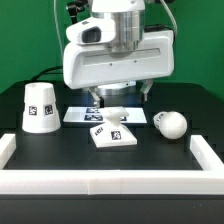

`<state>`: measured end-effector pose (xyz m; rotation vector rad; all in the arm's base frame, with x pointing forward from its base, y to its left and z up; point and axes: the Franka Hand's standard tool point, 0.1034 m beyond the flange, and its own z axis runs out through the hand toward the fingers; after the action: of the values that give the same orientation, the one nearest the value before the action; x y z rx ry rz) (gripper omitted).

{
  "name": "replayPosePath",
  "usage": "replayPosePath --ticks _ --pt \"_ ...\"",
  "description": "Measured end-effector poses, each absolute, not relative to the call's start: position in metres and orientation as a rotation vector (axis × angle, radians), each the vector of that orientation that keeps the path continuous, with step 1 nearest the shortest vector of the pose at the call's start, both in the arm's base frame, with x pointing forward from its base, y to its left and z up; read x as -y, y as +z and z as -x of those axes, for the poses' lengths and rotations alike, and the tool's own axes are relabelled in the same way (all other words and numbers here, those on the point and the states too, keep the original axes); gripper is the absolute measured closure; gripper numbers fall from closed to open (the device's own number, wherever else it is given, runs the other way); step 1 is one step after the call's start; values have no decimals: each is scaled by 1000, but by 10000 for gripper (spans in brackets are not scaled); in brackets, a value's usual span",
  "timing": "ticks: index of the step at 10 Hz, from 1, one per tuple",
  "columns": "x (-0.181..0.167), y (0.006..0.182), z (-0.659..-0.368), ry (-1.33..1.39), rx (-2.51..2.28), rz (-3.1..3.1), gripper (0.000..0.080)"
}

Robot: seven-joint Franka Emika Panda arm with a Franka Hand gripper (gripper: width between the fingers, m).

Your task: Assemble lamp

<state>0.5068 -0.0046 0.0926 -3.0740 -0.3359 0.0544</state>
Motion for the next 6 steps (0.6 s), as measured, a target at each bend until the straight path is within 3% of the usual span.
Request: replayPosePath --ticks 3,6 --pt "16 82 -480 24 317 3089 100" --pt "16 80 -477 23 316 3090 100"
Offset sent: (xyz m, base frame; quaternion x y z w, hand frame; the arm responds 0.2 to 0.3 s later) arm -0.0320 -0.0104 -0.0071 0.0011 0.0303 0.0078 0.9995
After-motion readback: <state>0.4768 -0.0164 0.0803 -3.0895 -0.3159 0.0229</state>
